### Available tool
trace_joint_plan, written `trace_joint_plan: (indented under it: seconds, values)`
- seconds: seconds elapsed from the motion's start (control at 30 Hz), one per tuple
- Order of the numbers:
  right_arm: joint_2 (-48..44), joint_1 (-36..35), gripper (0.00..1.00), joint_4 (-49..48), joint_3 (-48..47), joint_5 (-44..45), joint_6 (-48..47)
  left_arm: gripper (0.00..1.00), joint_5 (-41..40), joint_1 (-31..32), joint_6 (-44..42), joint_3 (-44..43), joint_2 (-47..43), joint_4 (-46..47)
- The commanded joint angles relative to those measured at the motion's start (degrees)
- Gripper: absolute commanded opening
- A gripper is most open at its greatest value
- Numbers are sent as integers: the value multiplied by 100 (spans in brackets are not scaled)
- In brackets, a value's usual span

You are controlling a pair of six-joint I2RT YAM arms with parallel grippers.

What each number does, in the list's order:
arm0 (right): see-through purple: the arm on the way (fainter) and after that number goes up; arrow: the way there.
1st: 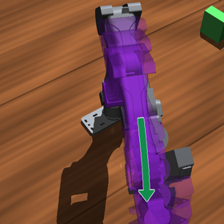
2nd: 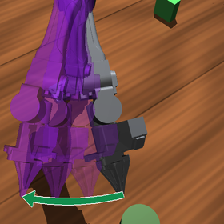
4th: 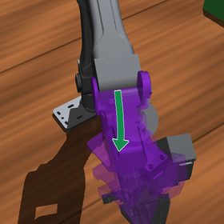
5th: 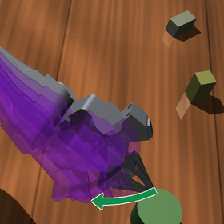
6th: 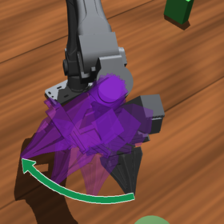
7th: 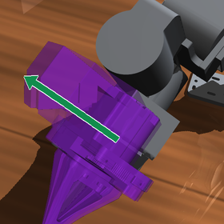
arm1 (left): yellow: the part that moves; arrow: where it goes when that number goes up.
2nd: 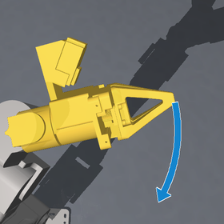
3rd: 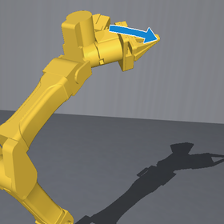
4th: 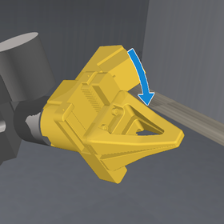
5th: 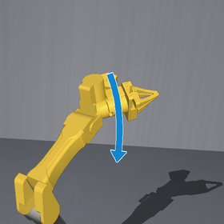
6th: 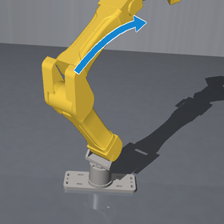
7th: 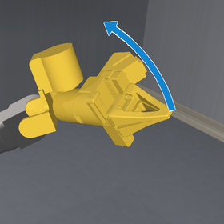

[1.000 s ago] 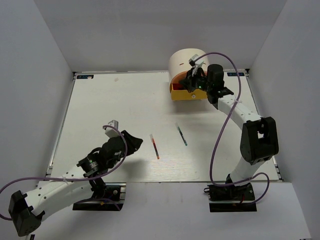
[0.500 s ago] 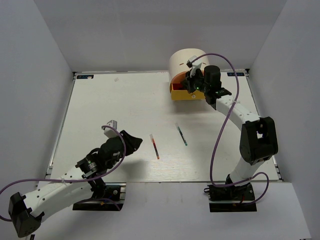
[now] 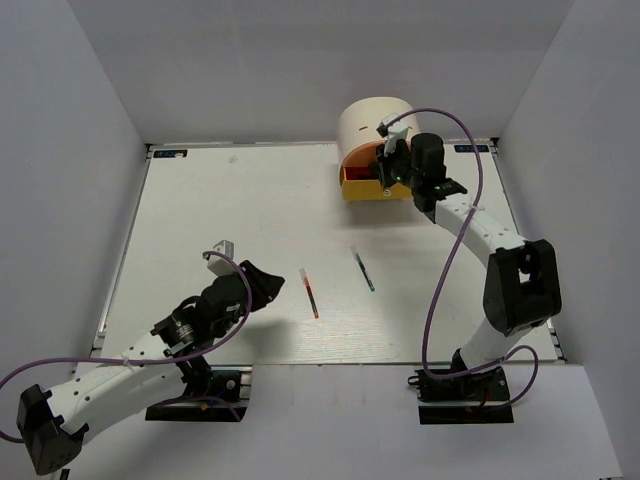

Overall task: Sort the stationery into containers
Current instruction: Close the drawer in the storage box.

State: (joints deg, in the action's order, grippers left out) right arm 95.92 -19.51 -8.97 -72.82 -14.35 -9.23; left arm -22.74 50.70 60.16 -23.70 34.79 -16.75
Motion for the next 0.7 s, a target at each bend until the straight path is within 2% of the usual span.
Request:
trace_joint_plan:
  seconds: [0.0, 0.3, 0.43, 0.47, 0.5, 0.67]
  values:
    - [-337, 26, 0, -43, 31, 257, -78, 46, -81, 2, 22, 24, -42, -30]
    - [-785, 61, 0, -114, 365, -314, -158, 47, -81, 2, 22, 24, -42, -30]
    - [-707, 184, 0, 412, 163, -1586, -526, 47, -81, 2, 22, 24, -42, -30]
    - [-663, 210, 0, 1145, -46, -1997, -892, 47, -81, 2, 22, 24, -42, -30]
    - [-514, 184, 0, 1283, -153, -2184, -1139, 47, -81, 2, 22, 24, -42, -30]
    - [-416, 254, 0, 1546, -39, -1774, -1721, 47, -81, 2, 22, 24, -104, -91]
